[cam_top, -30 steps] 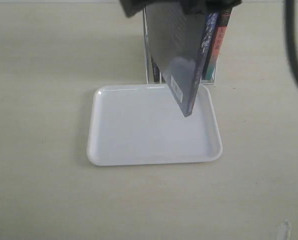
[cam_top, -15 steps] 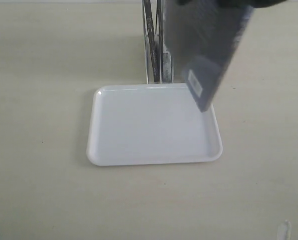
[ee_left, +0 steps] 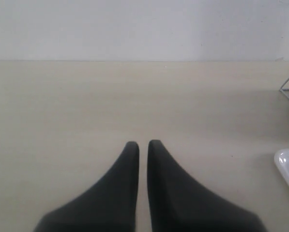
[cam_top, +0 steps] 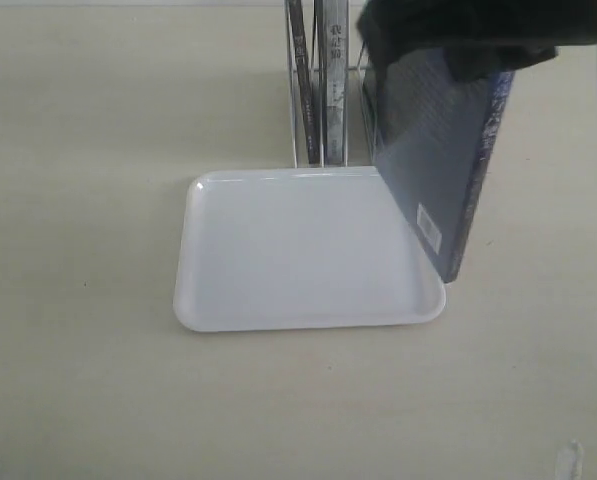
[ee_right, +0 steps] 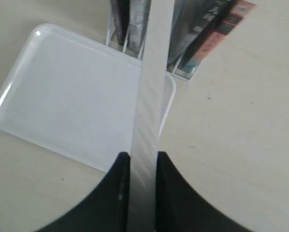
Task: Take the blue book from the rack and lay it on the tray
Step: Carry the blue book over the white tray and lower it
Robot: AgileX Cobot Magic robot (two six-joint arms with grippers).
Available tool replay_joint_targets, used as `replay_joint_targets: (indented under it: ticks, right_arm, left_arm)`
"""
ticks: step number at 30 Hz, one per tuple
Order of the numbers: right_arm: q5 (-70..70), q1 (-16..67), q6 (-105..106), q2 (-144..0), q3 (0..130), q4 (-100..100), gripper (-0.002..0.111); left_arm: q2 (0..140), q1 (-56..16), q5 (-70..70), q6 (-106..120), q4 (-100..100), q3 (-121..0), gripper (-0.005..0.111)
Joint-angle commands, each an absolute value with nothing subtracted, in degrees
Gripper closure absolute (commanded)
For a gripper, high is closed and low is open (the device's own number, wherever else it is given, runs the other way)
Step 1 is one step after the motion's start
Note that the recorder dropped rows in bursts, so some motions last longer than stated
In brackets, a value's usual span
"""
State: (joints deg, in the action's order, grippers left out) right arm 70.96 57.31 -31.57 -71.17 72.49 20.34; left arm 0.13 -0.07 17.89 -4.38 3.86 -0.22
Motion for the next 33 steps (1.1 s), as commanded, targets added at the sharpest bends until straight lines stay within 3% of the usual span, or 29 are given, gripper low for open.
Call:
replay_joint_targets:
  ticks: [1, 24, 33]
  right_arm:
    - [70.0, 57.1, -29.8, -75.7, 74.5, 22.7, 0.109]
    - [70.0, 57.2, -38.0, -88.3, 74.5, 25.5, 0.109]
    - [66.2, 57.2, -40.8, -88.7, 74.6, 17.0, 0.109]
  left_arm:
    - [0.0, -0.6, 17.5, -4.3, 4.0, 0.0, 0.101]
    - [0.0, -0.6, 17.5, -4.3, 4.0, 0.0, 0.101]
    - [0.0, -0.6, 17.5, -4.3, 4.0, 0.0, 0.101]
